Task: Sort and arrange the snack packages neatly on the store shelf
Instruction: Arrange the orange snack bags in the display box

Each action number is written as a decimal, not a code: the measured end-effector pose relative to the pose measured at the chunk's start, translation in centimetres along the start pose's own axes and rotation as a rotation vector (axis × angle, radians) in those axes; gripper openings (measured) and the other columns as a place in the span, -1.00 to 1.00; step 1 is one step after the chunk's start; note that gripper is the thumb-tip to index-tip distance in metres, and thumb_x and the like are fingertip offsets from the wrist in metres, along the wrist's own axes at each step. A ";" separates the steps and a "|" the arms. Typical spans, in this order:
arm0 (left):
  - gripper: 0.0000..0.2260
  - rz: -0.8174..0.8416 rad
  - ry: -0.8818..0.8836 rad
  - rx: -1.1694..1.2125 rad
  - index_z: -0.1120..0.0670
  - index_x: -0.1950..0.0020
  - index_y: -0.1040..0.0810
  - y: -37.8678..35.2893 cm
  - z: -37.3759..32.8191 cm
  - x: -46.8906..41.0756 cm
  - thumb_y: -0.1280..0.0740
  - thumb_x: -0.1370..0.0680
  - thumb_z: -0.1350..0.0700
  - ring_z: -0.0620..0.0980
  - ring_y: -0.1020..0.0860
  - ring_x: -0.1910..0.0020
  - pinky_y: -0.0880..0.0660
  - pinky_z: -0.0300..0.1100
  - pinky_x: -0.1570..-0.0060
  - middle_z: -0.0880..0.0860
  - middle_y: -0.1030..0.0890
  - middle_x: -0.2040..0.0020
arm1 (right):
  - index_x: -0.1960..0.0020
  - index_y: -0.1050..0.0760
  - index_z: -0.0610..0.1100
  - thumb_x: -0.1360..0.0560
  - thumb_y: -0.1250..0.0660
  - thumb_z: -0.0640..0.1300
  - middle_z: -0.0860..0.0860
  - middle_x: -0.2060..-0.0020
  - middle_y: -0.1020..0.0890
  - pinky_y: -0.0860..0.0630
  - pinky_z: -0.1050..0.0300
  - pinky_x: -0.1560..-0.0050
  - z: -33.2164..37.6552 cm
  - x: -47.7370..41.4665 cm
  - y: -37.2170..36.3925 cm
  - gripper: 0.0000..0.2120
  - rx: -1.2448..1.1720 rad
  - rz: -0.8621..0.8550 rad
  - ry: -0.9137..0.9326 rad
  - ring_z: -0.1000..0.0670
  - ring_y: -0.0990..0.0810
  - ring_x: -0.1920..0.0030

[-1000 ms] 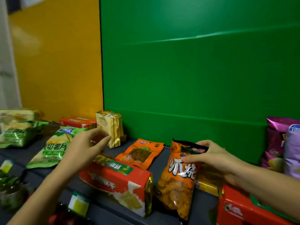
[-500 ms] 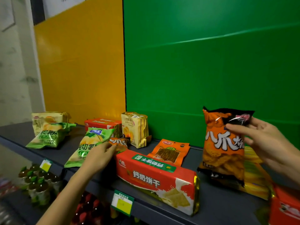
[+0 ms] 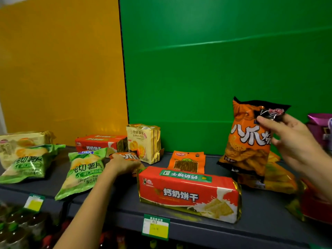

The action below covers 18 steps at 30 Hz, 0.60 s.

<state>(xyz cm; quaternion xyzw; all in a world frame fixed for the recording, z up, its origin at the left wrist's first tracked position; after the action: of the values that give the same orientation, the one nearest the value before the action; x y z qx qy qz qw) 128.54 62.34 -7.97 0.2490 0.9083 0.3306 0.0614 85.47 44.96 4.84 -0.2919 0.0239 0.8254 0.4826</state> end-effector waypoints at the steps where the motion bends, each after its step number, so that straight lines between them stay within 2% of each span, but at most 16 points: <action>1: 0.26 -0.022 -0.013 0.024 0.16 -0.32 -0.31 -0.3 1.0 -1.8 -0.50 0.28 -0.38 0.18 -0.56 -0.12 -0.50 0.06 -0.19 0.17 -0.57 -0.18 | -0.05 -0.49 -0.05 0.35 -0.59 0.20 0.19 0.25 -0.72 -0.54 0.40 0.31 -0.1 0.2 -0.2 -0.02 -0.007 -0.004 0.010 0.23 -0.67 0.17; 3: 0.13 -0.088 -0.086 0.065 0.07 -0.24 -0.35 0.1 0.5 -0.5 -0.55 0.24 -0.34 0.16 -0.60 -0.05 -0.56 0.09 -0.09 0.13 -0.60 -0.13 | -0.04 -0.49 -0.06 0.30 -0.60 0.19 0.17 0.22 -0.72 -0.56 0.37 0.29 -0.1 0.9 -0.8 -0.06 0.008 -0.007 0.025 0.21 -0.68 0.16; 4: 0.05 -0.119 -0.118 0.083 0.09 -0.23 -0.33 0.4 0.0 0.5 -0.58 0.14 -0.29 0.17 -0.59 -0.06 -0.55 0.10 -0.10 0.12 -0.59 -0.13 | -0.07 -0.48 -0.07 0.18 -0.62 0.15 0.13 0.17 -0.72 -0.57 0.34 0.26 0.0 1.3 -1.4 -0.14 0.022 -0.003 0.019 0.20 -0.68 0.16; 5: -0.04 -0.138 -0.142 0.085 0.14 -0.26 -0.30 0.8 -1.3 3.2 -0.60 0.00 -0.19 0.20 -0.56 -0.10 -0.52 0.12 -0.14 0.13 -0.55 -0.15 | -0.12 -0.46 -0.09 -0.04 -0.61 0.06 0.08 0.10 -0.70 -0.57 0.31 0.22 -0.1 1.5 -1.7 -0.29 0.011 0.006 0.007 0.18 -0.67 0.16; 6: -0.11 -0.172 -0.164 0.063 0.19 -0.27 -0.28 1.3 -2.6 6.2 -0.60 -0.09 -0.10 0.22 -0.52 -0.14 -0.49 0.13 -0.17 0.16 -0.52 -0.17 | -0.21 -0.42 -0.11 -0.28 -0.51 -0.09 0.07 0.02 -0.65 -0.54 0.28 0.14 -0.1 1.8 -1.9 -0.45 -0.006 -0.013 -0.007 0.17 -0.64 0.16; 7: -0.17 -0.220 -0.200 0.059 0.22 -0.27 -0.28 1.6 -3.4 7.6 -0.59 -0.15 -0.03 0.24 -0.51 -0.15 -0.48 0.13 -0.16 0.19 -0.50 -0.19 | -0.31 -0.36 -0.14 -0.42 -0.38 -0.23 0.08 -0.02 -0.59 -0.51 0.23 0.07 -0.3 1.8 -2.0 -0.51 -0.016 -0.061 -0.010 0.17 -0.59 0.15; 8: -0.22 -0.271 -0.237 0.068 0.23 -0.26 -0.28 1.9 -3.9 8.7 -0.59 -0.19 0.03 0.24 -0.51 -0.15 -0.49 0.13 -0.15 0.22 -0.50 -0.19 | -0.36 -0.32 -0.17 -0.46 -0.30 -0.31 0.10 -0.01 -0.56 -0.49 0.20 0.03 -0.3 1.9 -2.0 -0.52 -0.009 -0.098 -0.010 0.17 -0.56 0.13; 10: -0.26 -0.357 -0.328 0.082 0.25 -0.28 -0.24 2.4 -4.5 10.0 -0.56 -0.26 0.10 0.27 -0.50 -0.16 -0.49 0.16 -0.13 0.28 -0.49 -0.19 | -0.32 -0.36 -0.18 -0.46 -0.29 -0.31 0.07 0.03 -0.58 -0.50 0.19 0.00 -0.3 1.8 -1.9 -0.57 0.037 -0.132 -0.007 0.15 -0.57 0.09; 12: -0.18 -0.465 -0.402 0.055 0.24 -0.38 -0.17 3.2 -5.3 11.5 -0.55 -0.28 0.11 0.30 -0.44 -0.23 -0.45 0.18 -0.18 0.32 -0.45 -0.24 | -0.19 -0.44 -0.13 -0.40 -0.37 -0.24 0.09 0.08 -0.63 -0.54 0.18 0.03 0.2 1.8 -1.7 -0.63 0.054 -0.135 0.002 0.13 -0.61 0.06; 13: -0.15 -0.519 -0.451 0.051 0.23 -0.42 -0.14 3.7 -5.8 12.0 -0.55 -0.29 0.12 0.30 -0.40 -0.26 -0.43 0.18 -0.20 0.33 -0.42 -0.26 | -0.11 -0.47 -0.08 -0.30 -0.45 -0.15 0.11 0.14 -0.67 -0.57 0.23 0.12 0.6 1.8 -1.4 -0.60 0.054 -0.138 0.021 0.14 -0.64 0.09; 15: -0.16 -0.619 -0.568 0.051 0.22 -0.44 -0.12 4.7 -7.4 13.6 -0.53 -0.30 0.13 0.29 -0.35 -0.28 -0.39 0.16 -0.20 0.34 -0.39 -0.26 | 0.01 -0.48 0.00 0.00 -0.51 0.03 0.20 0.27 -0.70 -0.56 0.35 0.28 1.6 1.9 -0.9 -0.43 0.060 -0.166 0.065 0.23 -0.67 0.19; 16: -0.17 -0.653 -0.628 0.072 0.23 -0.44 -0.13 5.1 -8.5 14.6 -0.52 -0.31 0.13 0.28 -0.34 -0.28 -0.38 0.15 -0.19 0.34 -0.39 -0.26 | 0.04 -0.48 0.01 0.09 -0.52 0.09 0.22 0.29 -0.70 -0.54 0.37 0.31 2.2 1.9 -0.4 -0.36 0.062 -0.177 0.093 0.26 -0.66 0.21; 18: -0.21 -0.678 -0.721 0.160 0.23 -0.43 -0.15 5.4 -10.6 16.1 -0.51 -0.33 0.13 0.27 -0.34 -0.28 -0.38 0.12 -0.20 0.32 -0.39 -0.28 | 0.05 -0.48 0.00 0.14 -0.53 0.14 0.22 0.29 -0.70 -0.54 0.37 0.31 3.6 2.3 0.6 -0.31 0.056 -0.209 0.138 0.25 -0.67 0.22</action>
<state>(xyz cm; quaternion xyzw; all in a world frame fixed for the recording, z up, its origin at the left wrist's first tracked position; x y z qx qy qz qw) 113.86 67.73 4.49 0.0421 0.8816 0.1143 0.4560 82.49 47.57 6.55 -0.3351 0.0496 0.7478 0.5710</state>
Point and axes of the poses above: each hand's wrist, its own x-axis away from the middle knuckle, its own y-axis out of the back of the hand, z = x × y, the point moved 2 cm from there along -x, towards the middle knuckle
